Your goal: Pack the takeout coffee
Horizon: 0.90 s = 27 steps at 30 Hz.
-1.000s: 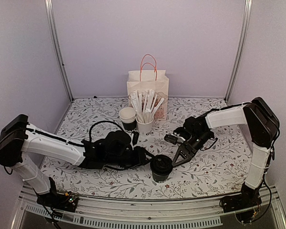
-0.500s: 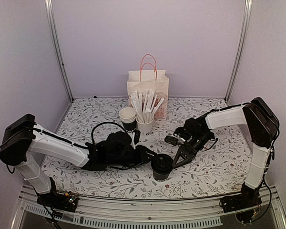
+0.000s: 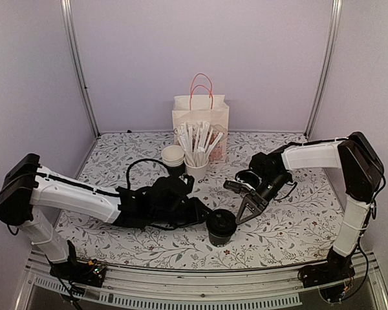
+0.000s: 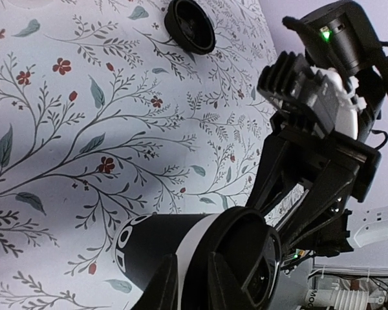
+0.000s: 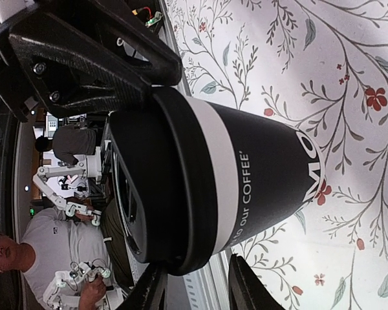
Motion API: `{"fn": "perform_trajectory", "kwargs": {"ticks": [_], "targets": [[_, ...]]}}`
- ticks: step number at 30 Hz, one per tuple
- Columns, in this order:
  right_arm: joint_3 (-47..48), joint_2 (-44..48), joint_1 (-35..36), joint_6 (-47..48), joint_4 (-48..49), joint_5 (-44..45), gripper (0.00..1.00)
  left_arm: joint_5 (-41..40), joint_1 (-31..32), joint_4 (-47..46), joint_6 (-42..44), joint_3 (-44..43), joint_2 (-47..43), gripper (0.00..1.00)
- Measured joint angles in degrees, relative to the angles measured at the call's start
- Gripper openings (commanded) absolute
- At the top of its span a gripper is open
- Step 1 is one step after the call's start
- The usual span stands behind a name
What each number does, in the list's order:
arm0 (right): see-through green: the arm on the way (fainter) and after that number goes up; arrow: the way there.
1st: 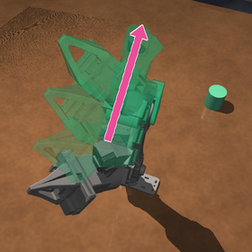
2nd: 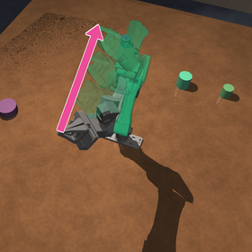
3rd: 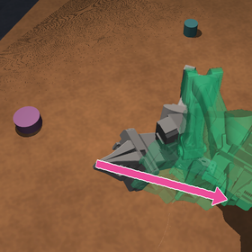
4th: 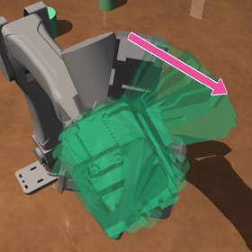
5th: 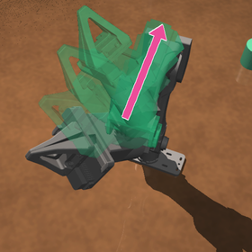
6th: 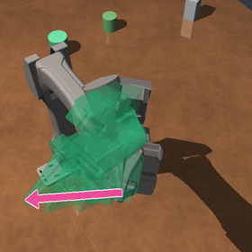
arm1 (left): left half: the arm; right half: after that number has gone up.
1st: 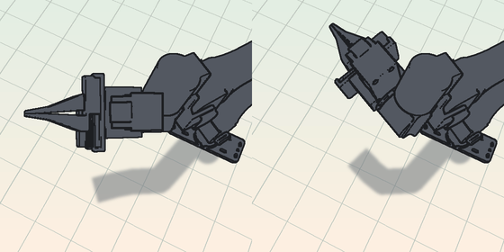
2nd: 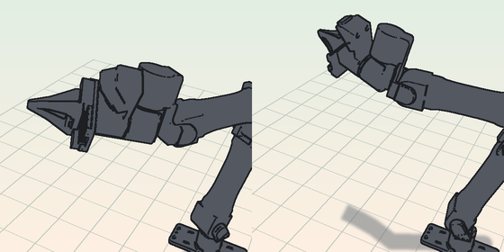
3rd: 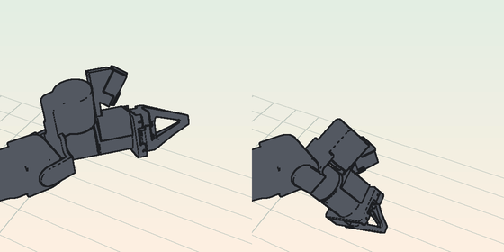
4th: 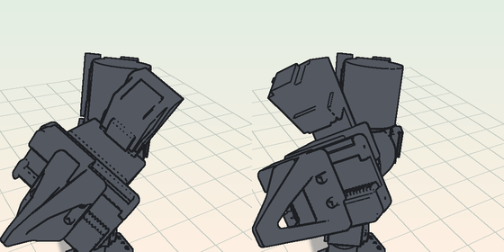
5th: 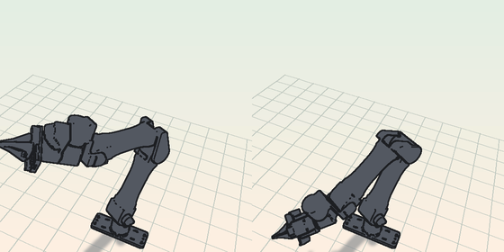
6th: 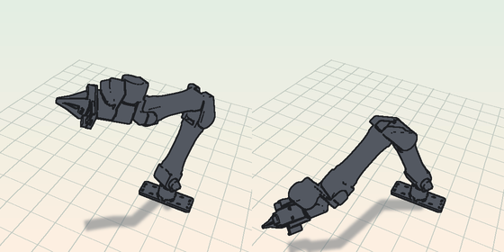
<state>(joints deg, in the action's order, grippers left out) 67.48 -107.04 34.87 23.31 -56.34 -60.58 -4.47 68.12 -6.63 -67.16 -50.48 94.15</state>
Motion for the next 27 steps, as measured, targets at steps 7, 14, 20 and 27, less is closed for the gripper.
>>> {"fn": "perform_trajectory", "kwargs": {"ticks": [7,14,20,27], "targets": [[2.0,-0.9,-0.1,0.7,-0.7,0.9,0.33,-3.8,2.8,2.9,-3.0,2.5,-3.0,0.29],[3.1,-2.2,-0.5,0.2,0.3,0.7,0.32,-2.7,4.5,1.5,-5.3,4.0,-4.1,0.13],[3.6,-4.1,-1.0,-0.9,1.7,-1.6,0.32,0.1,5.0,1.1,-6.4,4.4,-3.8,0.21],[3.8,-5.4,-1.3,-1.5,3.9,-3.8,0.32,1.6,6.2,1.7,-7.4,3.2,-2.0,0.26]]}}
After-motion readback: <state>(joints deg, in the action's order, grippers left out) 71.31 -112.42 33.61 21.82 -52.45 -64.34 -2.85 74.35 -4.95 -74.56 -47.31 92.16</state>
